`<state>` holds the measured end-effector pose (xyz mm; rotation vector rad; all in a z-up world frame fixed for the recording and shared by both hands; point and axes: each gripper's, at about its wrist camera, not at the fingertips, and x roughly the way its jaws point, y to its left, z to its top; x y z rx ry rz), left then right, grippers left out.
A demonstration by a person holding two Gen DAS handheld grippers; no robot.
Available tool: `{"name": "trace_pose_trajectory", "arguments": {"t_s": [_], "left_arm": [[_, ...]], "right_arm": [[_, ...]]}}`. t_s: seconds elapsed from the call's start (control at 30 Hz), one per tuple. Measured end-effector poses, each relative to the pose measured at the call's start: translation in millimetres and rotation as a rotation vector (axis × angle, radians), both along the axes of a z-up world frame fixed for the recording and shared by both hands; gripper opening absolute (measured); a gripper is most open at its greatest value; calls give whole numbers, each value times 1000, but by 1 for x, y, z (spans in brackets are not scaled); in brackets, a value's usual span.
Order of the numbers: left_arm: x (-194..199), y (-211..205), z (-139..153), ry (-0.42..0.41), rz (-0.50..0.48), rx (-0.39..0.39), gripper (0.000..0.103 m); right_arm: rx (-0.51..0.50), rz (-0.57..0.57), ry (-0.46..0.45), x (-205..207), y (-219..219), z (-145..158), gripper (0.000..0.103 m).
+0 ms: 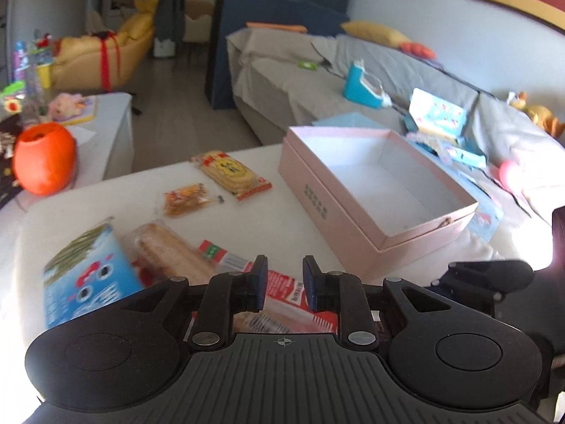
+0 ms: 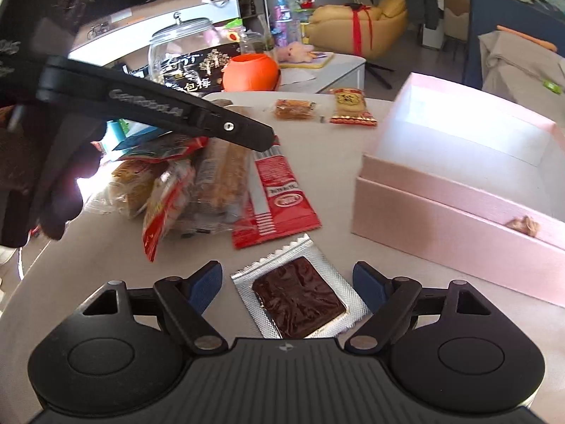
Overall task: Organize snacks
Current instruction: 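Swing the right tool toward the snack pile while the left tool moves over the snacks, then grasp the yellow rice cracker packet with the right tool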
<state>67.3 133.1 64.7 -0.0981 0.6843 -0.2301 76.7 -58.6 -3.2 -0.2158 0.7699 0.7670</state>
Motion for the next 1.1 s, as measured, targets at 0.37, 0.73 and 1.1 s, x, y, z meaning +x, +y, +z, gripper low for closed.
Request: {"name": "trace_pose_trajectory", "arguments": {"t_s": [0.37,0.73,1.1], "left_arm": [[-56,72,16,-123,299,-152,26],[-110,110,-18,-101,299,-248,25],[-116,67,-14,-35,201,-245,25]], "right_arm": [[-52,-41,-91,96,93,93,68],[-192,-337,145,244,168,16,55],[-107,-132,171,148,130,64,34]]}}
